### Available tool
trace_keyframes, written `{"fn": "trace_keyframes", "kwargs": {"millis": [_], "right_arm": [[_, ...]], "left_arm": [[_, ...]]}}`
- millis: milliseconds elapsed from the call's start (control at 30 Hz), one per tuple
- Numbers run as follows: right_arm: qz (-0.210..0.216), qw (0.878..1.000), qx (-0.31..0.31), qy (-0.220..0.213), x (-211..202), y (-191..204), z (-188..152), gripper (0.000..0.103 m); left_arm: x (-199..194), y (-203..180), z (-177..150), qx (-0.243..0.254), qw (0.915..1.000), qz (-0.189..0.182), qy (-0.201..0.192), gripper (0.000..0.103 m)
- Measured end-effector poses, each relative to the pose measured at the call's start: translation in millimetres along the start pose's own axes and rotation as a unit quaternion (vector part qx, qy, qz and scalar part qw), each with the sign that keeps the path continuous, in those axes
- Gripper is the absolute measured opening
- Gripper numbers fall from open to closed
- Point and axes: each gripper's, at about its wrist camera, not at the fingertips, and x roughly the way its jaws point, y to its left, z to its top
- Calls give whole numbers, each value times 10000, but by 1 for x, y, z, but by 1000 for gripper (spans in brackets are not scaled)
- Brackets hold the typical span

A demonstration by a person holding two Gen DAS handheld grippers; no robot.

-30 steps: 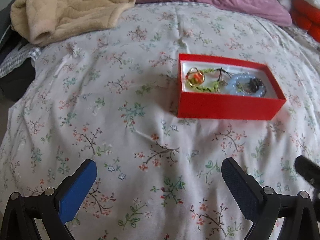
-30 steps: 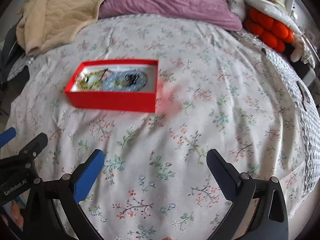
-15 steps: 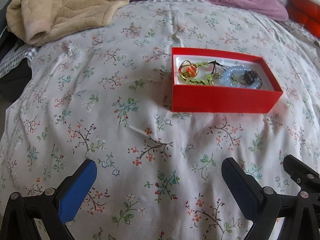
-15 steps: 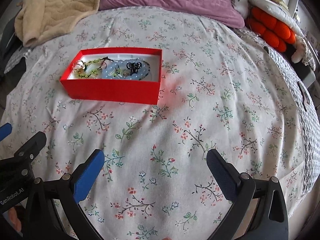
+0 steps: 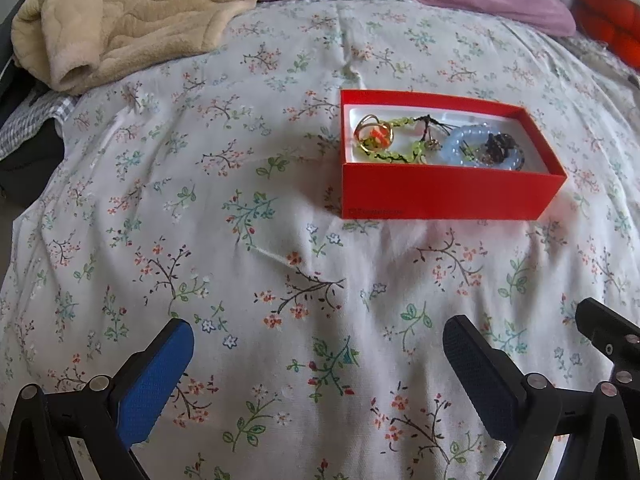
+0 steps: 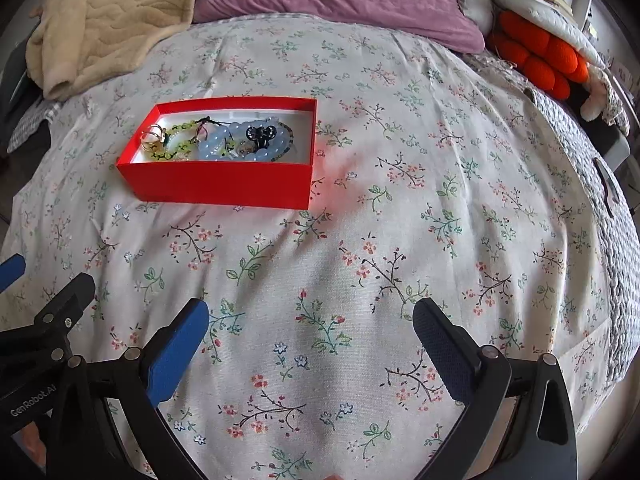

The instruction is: Organize jewelry

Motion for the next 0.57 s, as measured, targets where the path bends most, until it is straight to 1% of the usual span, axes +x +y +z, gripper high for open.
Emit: {"fn": "trace_keyframes", "kwargs": {"millis": [300,567], "right_arm": [[-51,10000,-47,-67,-3,1,0,103],[-67,9999,-61,-88,-4,2,0,103]], "left_arm": [[1,-1,-1,-33,10000,-59,54,102],[1,0,-1,-73,10000,-55,20,102]]}}
